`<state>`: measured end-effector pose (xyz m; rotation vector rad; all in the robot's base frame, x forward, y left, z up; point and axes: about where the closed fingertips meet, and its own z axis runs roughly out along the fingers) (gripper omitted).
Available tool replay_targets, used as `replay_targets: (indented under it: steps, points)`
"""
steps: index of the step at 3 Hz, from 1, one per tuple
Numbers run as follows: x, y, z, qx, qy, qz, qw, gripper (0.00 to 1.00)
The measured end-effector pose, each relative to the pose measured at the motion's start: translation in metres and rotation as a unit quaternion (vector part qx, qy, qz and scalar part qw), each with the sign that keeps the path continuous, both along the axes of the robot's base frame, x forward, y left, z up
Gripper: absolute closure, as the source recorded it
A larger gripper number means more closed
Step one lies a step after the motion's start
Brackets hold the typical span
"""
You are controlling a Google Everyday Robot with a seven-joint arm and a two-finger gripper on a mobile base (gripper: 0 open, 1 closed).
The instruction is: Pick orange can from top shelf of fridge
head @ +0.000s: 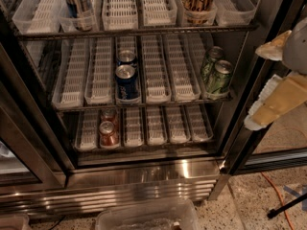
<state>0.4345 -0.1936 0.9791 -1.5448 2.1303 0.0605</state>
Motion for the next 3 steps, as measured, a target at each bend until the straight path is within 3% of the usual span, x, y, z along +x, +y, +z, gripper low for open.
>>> replay_targets:
  steps: [1, 2, 3]
  points:
    - [-0.001, 0.012, 0.001, 0.092, -0.034, -0.022, 0.9949, 0.0]
    - [-0.001, 0.025, 0.0, 0.176, -0.071, -0.052, 0.9806, 0.0]
    - [-0.003, 0.044, 0.0, 0.243, -0.11, -0.084, 0.96, 0.0]
